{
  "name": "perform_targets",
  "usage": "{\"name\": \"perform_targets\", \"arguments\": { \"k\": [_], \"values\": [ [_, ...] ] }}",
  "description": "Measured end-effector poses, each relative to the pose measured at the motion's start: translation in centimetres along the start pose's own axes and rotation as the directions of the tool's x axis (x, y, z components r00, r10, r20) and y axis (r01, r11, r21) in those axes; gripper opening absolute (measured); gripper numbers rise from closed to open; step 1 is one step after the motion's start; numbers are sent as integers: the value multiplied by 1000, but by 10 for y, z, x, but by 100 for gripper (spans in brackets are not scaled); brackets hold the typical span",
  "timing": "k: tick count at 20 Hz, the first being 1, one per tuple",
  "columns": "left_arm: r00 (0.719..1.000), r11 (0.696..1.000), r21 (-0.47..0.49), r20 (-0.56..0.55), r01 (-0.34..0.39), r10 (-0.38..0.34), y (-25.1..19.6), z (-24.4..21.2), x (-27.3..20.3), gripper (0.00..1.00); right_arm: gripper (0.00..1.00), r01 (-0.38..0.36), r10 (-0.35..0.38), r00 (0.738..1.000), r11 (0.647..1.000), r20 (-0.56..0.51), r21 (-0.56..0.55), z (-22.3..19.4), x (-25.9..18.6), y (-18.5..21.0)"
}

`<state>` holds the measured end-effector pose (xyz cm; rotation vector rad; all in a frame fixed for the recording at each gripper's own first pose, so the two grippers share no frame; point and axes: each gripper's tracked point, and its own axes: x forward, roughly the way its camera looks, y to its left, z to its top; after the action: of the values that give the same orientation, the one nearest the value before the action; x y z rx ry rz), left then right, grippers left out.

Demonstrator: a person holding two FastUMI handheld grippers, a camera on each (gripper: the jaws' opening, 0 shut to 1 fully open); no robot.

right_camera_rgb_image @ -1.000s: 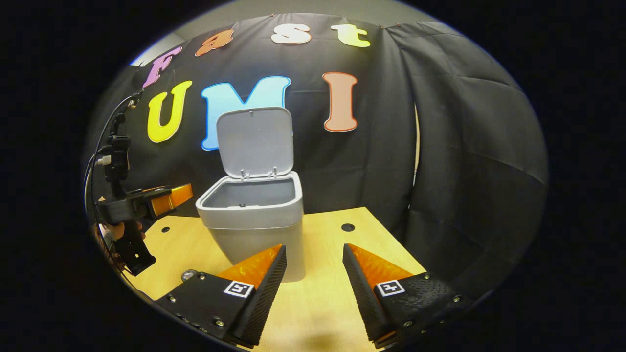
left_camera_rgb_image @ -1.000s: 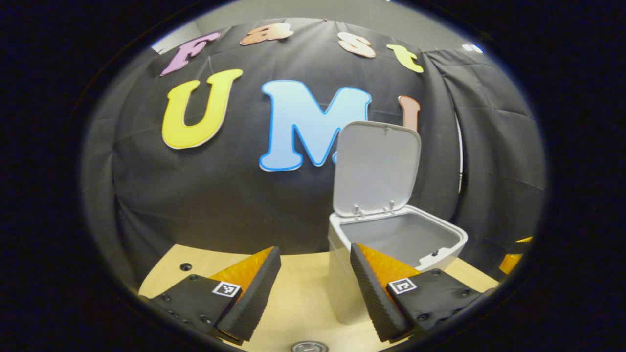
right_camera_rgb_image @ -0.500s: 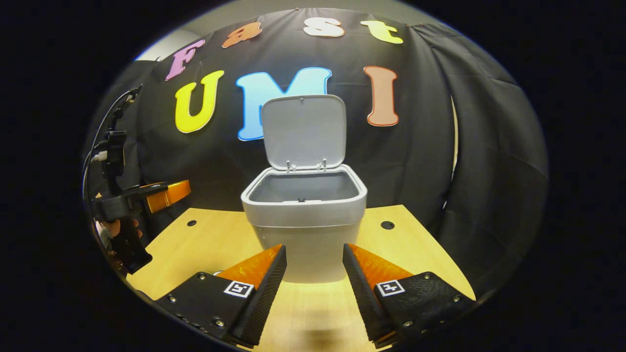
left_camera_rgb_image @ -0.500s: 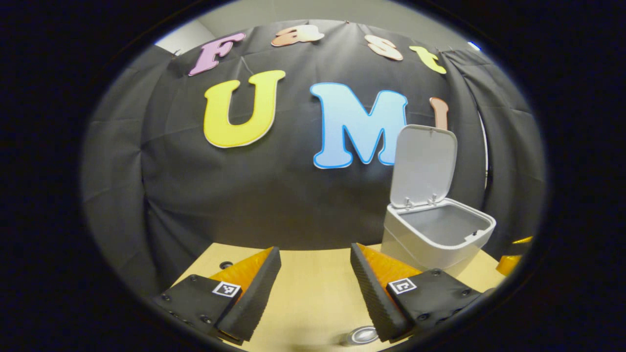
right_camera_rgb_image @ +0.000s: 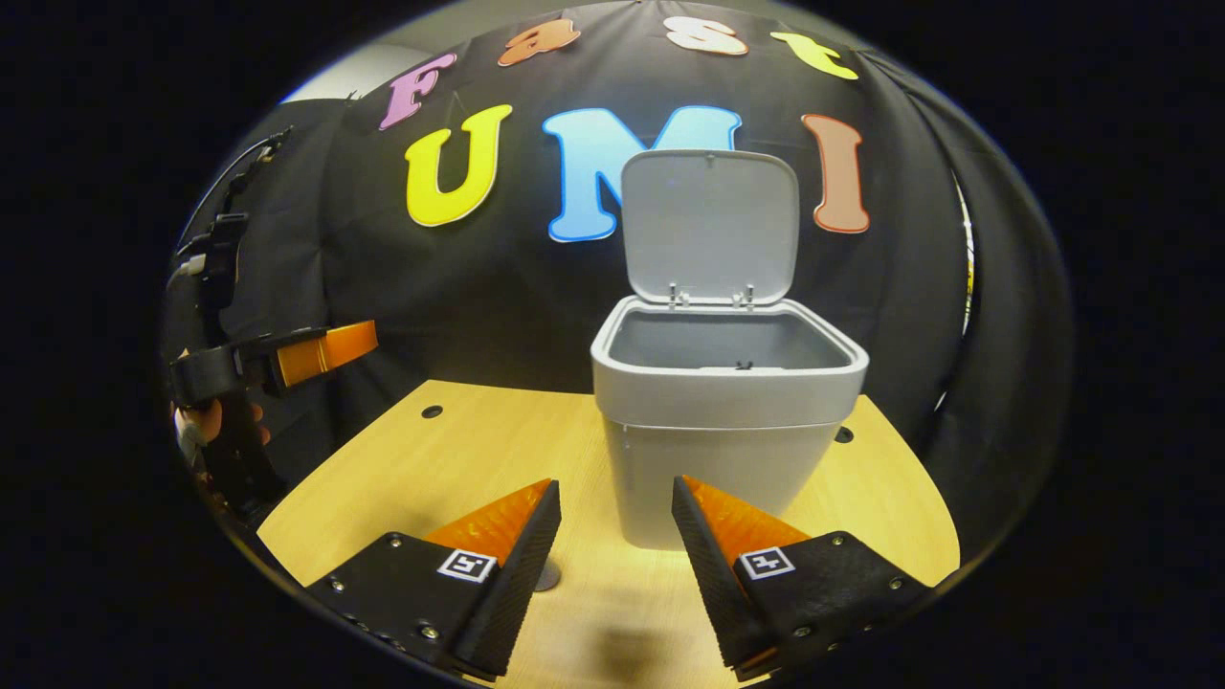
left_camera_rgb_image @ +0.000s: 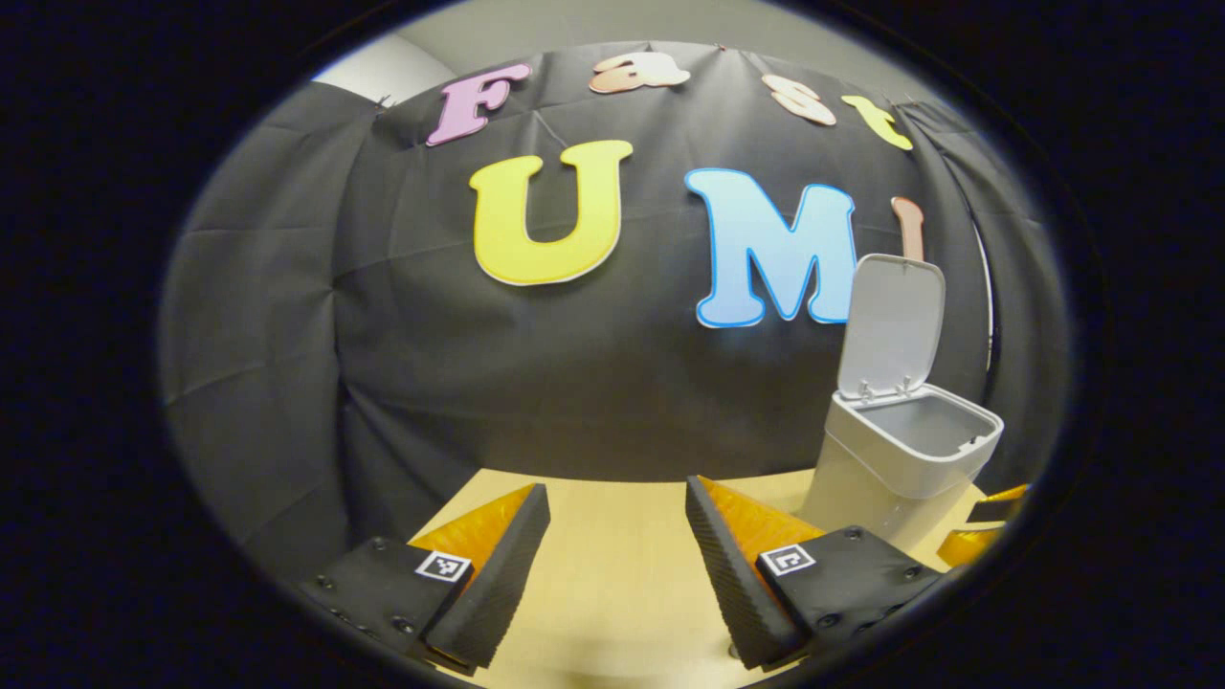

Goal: Press the lid of the desktop garbage bin to open it, pick up the crumpled paper on the desktop and throw it into the bin, then pick up the pop can on the desktop and drop it into the bin, and finally close the garbage bin lid.

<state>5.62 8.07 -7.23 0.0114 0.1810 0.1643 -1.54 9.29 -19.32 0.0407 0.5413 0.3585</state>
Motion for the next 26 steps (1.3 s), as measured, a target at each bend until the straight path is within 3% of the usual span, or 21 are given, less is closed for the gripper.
{"name": "perform_targets", "arguments": {
  "k": [8,9,18,26],
  "values": [
    [998,998,-11,1,-64,64,42,-3,-21,96,89,-95,90,993,993,-78,-64,-25,22,48],
    [998,998,-11,2,-69,69,47,-3,-23,96,96,-102,96,992,992,-87,-70,-29,25,52],
    [991,991,-37,-10,-132,132,88,-11,-40,96,97,-169,145,974,977,-172,-131,-60,47,89],
    [983,982,-49,-28,-184,183,118,-20,-50,96,97,-173,128,958,972,-257,-160,-87,70,101]
  ]
}}
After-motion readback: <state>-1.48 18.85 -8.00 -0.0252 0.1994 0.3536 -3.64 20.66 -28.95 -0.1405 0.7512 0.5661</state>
